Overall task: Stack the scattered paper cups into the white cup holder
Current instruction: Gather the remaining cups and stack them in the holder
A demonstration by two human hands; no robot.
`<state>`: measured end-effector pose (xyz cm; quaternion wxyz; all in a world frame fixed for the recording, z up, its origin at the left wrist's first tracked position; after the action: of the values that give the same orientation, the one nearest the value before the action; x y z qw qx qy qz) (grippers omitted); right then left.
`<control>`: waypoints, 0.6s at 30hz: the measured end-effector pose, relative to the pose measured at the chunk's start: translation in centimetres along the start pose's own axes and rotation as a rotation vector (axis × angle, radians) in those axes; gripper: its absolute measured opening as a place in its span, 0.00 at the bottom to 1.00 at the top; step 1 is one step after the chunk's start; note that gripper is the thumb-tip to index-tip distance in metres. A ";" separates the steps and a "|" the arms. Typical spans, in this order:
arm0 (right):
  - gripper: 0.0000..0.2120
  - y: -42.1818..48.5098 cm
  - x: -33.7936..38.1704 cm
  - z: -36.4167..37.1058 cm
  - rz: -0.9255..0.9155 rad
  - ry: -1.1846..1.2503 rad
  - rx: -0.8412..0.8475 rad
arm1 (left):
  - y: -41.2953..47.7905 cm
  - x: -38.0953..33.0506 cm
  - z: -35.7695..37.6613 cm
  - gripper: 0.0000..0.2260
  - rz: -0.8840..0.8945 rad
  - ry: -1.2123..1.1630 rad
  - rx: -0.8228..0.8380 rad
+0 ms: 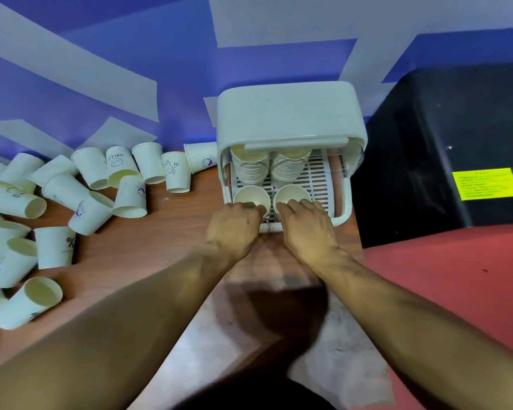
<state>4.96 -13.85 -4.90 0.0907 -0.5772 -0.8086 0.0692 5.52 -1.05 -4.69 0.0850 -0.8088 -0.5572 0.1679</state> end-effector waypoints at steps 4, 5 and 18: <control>0.07 0.5 -0.2 0.7 0.003 -0.003 0.005 | 0.2 0.2 0.3 0.10 0.000 -0.012 0.007; 0.06 0.5 -0.1 0.7 0.007 0.006 0.007 | 0.3 0.1 0.2 0.10 -0.003 -0.006 0.006; 0.12 -0.2 3.7 -2.6 -0.028 0.124 -0.091 | -3.1 1.6 -1.8 0.16 -0.059 -0.158 -0.100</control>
<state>4.19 -10.40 -2.04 0.1151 -0.5727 -0.8116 -0.0047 4.02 1.60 -2.25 0.0052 -0.7795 -0.5935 0.2005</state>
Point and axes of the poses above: each hand's wrist, its own y-axis towards the middle knuckle, its own z-axis out of the palm, x = y × z, the point moved 5 cm from there along y, towards the middle knuckle, and after that the axes turned 11 degrees about x, right-handed, at the moved point
